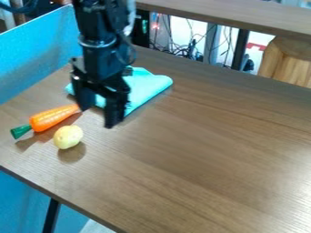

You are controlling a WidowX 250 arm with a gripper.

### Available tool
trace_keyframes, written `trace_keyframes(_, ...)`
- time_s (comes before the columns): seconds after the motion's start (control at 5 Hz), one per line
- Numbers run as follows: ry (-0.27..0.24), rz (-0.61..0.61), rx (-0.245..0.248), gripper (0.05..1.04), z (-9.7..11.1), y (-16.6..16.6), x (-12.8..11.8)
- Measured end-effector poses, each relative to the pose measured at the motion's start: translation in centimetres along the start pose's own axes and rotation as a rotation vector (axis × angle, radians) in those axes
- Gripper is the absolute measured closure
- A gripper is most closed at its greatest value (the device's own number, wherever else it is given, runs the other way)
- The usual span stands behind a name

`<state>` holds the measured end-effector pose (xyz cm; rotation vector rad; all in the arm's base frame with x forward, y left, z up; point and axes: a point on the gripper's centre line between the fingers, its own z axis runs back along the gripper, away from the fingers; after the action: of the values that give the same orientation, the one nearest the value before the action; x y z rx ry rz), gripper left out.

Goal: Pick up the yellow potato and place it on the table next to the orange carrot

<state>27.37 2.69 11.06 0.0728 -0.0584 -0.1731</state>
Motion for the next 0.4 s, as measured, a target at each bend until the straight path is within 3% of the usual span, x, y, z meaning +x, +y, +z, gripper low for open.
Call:
trace_keyframes(0.2, -0.01, -0.052, -0.036, 0.085, 0.4, -2.7, -0.2)
trace_keyframes(0.4, -0.019, -0.091, -0.124, 0.084, 0.4, -6.6, 0.1)
